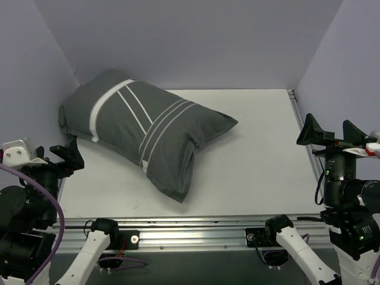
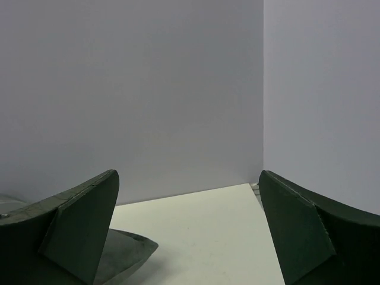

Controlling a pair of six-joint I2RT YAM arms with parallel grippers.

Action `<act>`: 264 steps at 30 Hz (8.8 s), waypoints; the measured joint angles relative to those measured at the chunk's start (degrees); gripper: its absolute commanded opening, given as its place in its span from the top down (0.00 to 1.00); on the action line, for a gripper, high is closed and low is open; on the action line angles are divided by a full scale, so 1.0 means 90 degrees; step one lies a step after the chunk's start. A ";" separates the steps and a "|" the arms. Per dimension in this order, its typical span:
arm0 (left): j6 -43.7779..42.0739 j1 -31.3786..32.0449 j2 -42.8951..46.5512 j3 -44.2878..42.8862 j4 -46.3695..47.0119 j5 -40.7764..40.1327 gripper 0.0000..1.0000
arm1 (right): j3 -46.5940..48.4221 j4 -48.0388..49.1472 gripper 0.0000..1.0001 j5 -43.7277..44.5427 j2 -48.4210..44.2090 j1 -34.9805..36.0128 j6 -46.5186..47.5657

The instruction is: Remove the pillowcase from the pillow

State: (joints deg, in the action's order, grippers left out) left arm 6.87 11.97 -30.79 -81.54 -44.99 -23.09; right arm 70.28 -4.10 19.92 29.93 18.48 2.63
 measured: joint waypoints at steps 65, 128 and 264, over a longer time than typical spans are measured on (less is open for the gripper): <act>0.4192 0.1671 -0.2846 0.4680 0.2545 0.1865 0.06 | -0.1647 -0.0158 0.63 -0.3208 0.4724 0.4578 -0.2392; 0.3223 0.2181 -0.7235 0.0648 0.2837 0.2433 0.06 | 0.1440 0.0520 1.00 -0.5719 0.6377 -0.0209 -0.2917; 0.2560 0.1139 -0.5010 0.2710 0.2387 0.3002 0.04 | -0.1433 0.0364 0.06 -0.2574 0.6365 0.0986 -0.3053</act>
State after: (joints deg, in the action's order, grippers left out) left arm 29.91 22.22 -75.88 -57.14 -23.51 3.92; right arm 57.39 -0.82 -3.25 87.22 27.35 -24.84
